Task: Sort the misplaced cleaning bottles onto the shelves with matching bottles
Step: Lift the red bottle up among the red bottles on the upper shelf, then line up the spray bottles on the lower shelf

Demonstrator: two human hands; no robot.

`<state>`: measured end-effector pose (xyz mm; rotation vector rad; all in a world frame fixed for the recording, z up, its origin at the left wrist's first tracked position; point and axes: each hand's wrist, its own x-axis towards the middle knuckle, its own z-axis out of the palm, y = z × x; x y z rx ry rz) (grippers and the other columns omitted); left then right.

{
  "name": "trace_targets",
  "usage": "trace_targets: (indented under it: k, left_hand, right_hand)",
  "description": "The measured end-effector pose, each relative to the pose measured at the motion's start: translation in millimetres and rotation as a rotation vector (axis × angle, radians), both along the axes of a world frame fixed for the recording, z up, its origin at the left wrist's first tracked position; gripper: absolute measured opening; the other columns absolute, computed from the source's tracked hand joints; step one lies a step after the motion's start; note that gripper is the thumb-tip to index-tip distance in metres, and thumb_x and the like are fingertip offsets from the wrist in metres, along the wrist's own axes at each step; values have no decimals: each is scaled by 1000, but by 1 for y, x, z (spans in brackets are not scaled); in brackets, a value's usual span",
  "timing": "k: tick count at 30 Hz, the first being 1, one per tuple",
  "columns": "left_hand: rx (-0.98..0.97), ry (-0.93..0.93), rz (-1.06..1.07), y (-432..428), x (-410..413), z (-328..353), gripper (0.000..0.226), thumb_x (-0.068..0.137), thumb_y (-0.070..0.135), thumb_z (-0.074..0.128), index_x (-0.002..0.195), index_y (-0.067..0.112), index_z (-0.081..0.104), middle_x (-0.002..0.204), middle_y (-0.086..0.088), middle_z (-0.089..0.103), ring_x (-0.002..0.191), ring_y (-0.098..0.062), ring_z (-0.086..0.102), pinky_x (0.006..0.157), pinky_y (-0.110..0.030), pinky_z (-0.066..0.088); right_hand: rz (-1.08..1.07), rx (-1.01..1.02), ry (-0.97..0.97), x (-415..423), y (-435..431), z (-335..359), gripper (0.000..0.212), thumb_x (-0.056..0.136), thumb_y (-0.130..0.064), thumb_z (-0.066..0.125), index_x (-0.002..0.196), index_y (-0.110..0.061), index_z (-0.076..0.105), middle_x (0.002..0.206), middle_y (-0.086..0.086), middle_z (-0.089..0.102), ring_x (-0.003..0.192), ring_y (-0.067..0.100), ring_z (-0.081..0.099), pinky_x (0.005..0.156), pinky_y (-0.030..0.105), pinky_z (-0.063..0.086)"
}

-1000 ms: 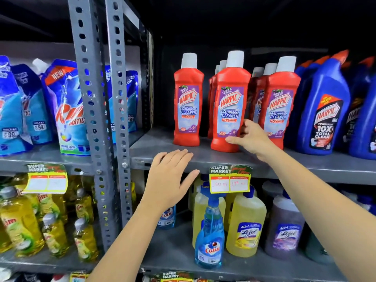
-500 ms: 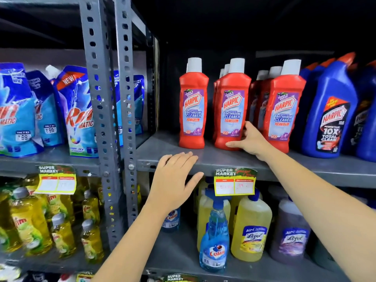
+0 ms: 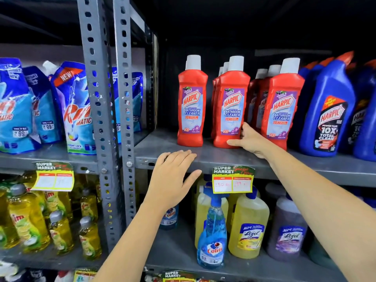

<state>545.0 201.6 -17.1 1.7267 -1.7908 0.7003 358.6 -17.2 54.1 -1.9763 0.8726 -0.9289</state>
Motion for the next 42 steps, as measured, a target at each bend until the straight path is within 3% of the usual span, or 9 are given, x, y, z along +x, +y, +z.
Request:
trace_targets:
  k: [13, 20, 22, 26, 28, 34, 37, 39, 42]
  left_hand:
    - [-12, -28, 6, -1, 0, -2, 54, 97, 53, 29, 134, 19, 50, 138, 1, 56, 129, -18, 47, 108, -38, 31]
    - [-34, -62, 0, 0, 2, -5, 55, 98, 52, 32, 138, 18, 45, 141, -2, 52, 133, -19, 42, 110, -38, 27]
    - [-38, -81, -5, 2, 1, -9, 59, 98, 52, 30, 143, 15, 39, 148, -5, 45, 139, -21, 35, 115, -41, 23]
    - [-70, -108, -22, 12, 9, -33, 63, 100, 49, 33, 152, 16, 19, 161, -7, 18, 149, -21, 8, 122, -44, 6]
    - [-59, -117, 5, 16, 14, -56, 61, 101, 48, 31, 152, 19, 15, 163, -8, 9, 150, -24, 1, 121, -46, 3]
    - [255, -149, 57, 19, 20, -152, 59, 102, 50, 24, 153, 22, 11, 163, -7, 2, 149, -25, -6, 119, -55, 11]
    - [456, 4, 69, 25, 25, -206, 61, 101, 53, 20, 153, 25, 8, 162, 0, -5, 148, -20, -12, 120, -53, 9]
    - [602, 104, 107, 29, 29, -239, 63, 100, 55, 19, 153, 25, 3, 162, 2, -9, 147, -17, -15, 121, -50, 3]
    - [782, 130, 148, 37, 34, -277, 65, 100, 55, 19, 153, 24, -1, 163, 0, -9, 148, -19, -13, 120, -46, -2]
  right_hand:
    - [19, 25, -37, 0, -3, -4, 77, 78, 1, 75, 143, -13, 34, 141, 9, 54, 126, 20, 53, 110, 45, 41]
    - [-104, -10, -46, -9, 16, -1, 101, 68, -17, 87, 147, -15, 25, 128, 11, 57, 115, 25, 59, 101, 45, 48]
    - [-209, -144, -145, -13, 33, 2, 86, 73, -19, 84, 144, -12, 35, 120, 7, 57, 103, 18, 60, 91, 33, 51]
    - [-538, -645, -723, -28, 90, -21, 27, 85, -20, 65, 109, -29, 58, 88, -18, 65, 70, -4, 58, 67, 15, 46]
    - [-558, -708, -848, -30, 119, -58, 28, 88, -15, 61, 101, -39, 55, 83, -26, 62, 69, -5, 56, 66, 12, 42]
    - [-433, -392, -385, -10, 146, -205, 29, 83, -15, 66, 94, -40, 55, 76, -9, 59, 60, 13, 53, 56, 31, 47]
    - [-422, -290, -111, -12, 142, -251, 38, 83, -24, 72, 114, -32, 53, 97, -10, 57, 81, 7, 57, 71, 38, 53]
    - [-344, -172, 93, -14, 133, -270, 58, 80, -35, 75, 130, -22, 48, 114, -9, 54, 100, 11, 57, 85, 38, 52]
    - [-213, 82, 173, -15, 122, -287, 66, 77, -29, 81, 133, -14, 48, 121, 0, 64, 110, 19, 61, 89, 40, 54]
